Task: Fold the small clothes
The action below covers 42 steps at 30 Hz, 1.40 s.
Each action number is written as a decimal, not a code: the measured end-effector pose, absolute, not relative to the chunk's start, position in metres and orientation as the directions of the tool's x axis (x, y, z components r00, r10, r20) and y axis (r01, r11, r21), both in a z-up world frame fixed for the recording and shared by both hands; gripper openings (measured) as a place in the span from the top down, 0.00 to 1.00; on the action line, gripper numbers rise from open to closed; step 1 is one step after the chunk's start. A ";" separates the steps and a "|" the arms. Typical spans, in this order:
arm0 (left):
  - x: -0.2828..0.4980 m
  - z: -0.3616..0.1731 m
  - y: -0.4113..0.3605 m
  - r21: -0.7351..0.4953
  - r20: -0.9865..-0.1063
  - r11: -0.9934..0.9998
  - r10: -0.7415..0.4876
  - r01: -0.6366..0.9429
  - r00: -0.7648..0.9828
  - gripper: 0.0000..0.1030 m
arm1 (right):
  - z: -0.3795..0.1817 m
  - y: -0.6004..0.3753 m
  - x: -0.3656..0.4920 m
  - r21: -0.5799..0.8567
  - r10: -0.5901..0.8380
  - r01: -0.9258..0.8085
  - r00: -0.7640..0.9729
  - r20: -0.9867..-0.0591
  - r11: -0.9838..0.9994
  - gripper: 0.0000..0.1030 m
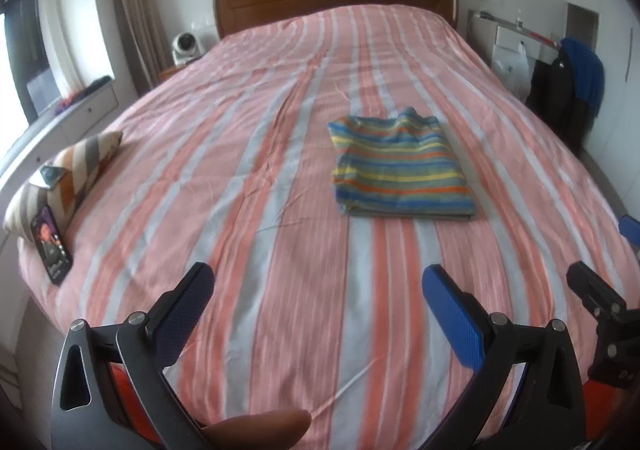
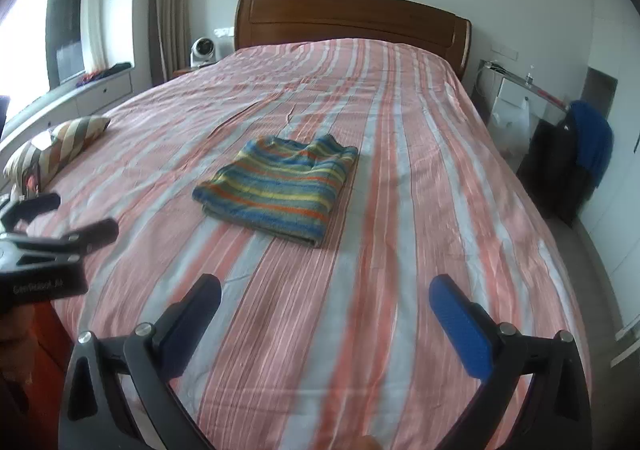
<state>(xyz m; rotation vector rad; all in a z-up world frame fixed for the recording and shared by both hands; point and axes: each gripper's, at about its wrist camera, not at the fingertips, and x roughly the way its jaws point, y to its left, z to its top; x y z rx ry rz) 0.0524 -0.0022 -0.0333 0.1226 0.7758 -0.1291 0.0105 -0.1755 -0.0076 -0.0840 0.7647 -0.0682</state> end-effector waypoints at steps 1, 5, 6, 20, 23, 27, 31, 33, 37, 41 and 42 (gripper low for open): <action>0.051 -0.033 -0.002 0.067 -0.706 0.985 -0.066 0.160 0.705 0.00 | -0.007 -0.174 0.009 -0.095 -0.085 0.026 0.715 -0.693 0.995 0.00; 0.047 -0.031 0.002 0.042 -0.707 0.986 -0.083 0.160 0.702 0.00 | -0.005 -0.176 0.010 -0.047 -0.069 0.051 0.688 -0.723 0.998 0.00; 0.046 -0.030 0.003 0.040 -0.708 0.987 -0.081 0.154 0.702 0.00 | -0.003 -0.176 0.009 -0.034 -0.062 0.054 0.683 -0.728 0.998 0.00; 0.038 -0.025 0.003 0.074 -0.692 0.987 -0.052 0.142 0.720 0.00 | 0.005 -0.161 0.003 -0.114 -0.119 0.054 0.711 -0.694 0.992 0.00; 0.038 -0.025 0.002 0.076 -0.691 0.986 -0.053 0.146 0.721 0.00 | 0.005 -0.162 0.002 -0.116 -0.121 0.056 0.711 -0.692 0.992 0.00; 0.037 -0.026 0.001 0.079 -0.692 0.986 -0.051 0.145 0.720 0.00 | 0.005 -0.161 0.002 -0.117 -0.121 0.055 0.711 -0.692 0.992 0.00; 0.035 -0.028 0.002 0.078 -0.693 0.986 -0.052 0.145 0.719 0.00 | 0.005 -0.161 0.002 -0.119 -0.125 0.058 0.711 -0.692 0.991 0.00; 0.034 -0.027 0.004 0.060 -0.691 0.987 -0.065 0.147 0.720 0.00 | 0.005 -0.163 0.002 -0.121 -0.129 0.062 0.711 -0.691 0.991 0.00; 0.032 -0.026 0.008 0.044 -0.685 0.987 -0.082 0.153 0.723 0.00 | 0.003 -0.165 0.002 -0.118 -0.128 0.064 0.713 -0.690 0.991 0.00; 0.031 -0.024 0.009 0.042 -0.682 0.986 -0.089 0.160 0.726 0.00 | 0.003 -0.166 0.002 -0.115 -0.123 0.060 0.714 -0.689 0.992 0.00; 0.031 -0.023 0.008 0.047 -0.678 0.986 -0.086 0.161 0.730 0.00 | 0.003 -0.167 0.002 -0.113 -0.121 0.058 0.715 -0.689 0.992 0.00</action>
